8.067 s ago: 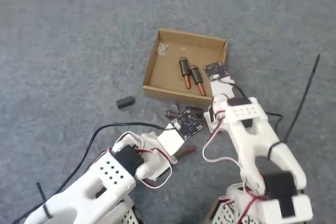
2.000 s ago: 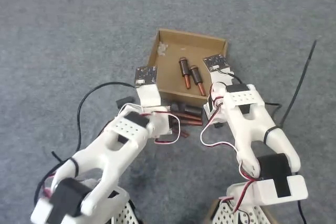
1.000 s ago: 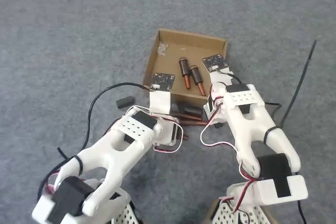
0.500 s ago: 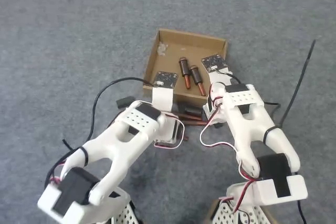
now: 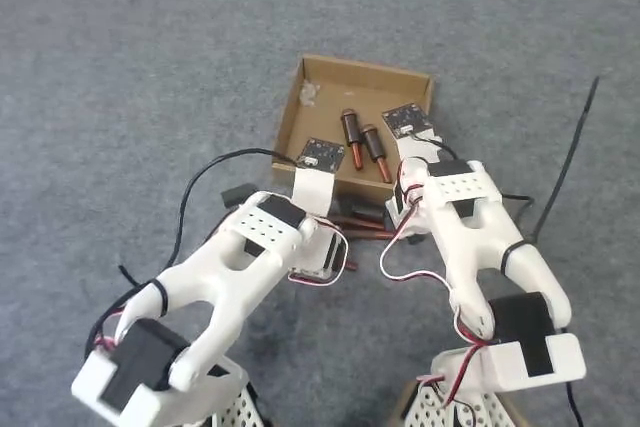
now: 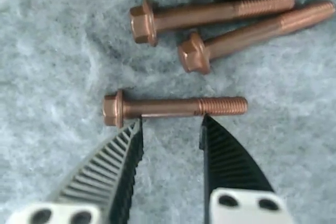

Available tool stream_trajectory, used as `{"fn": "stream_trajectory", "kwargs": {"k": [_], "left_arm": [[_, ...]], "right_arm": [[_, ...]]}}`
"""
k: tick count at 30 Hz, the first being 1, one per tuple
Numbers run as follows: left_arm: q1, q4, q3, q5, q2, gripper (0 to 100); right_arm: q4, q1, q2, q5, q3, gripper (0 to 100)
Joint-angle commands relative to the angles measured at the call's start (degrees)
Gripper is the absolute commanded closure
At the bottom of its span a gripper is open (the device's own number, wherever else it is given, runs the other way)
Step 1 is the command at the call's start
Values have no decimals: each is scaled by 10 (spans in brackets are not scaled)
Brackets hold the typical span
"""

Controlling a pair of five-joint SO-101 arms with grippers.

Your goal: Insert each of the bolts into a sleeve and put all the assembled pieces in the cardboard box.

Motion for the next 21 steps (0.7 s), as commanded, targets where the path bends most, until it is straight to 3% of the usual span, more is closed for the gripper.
{"fn": "stream_trajectory", "kwargs": {"k": [1,9,15,21], "left_arm": [[8,-4,27,-4,7,835],[5,-91,110,106,-127,829],[-5,-88,73,186,-71,733],[-49,-80,15,223,-6,728]], "right_arm": [[5,-13,2,16,-19,992],[5,-13,2,16,-19,992],[5,-14,2,16,-19,992],[5,-14,2,16,-19,992]]}}
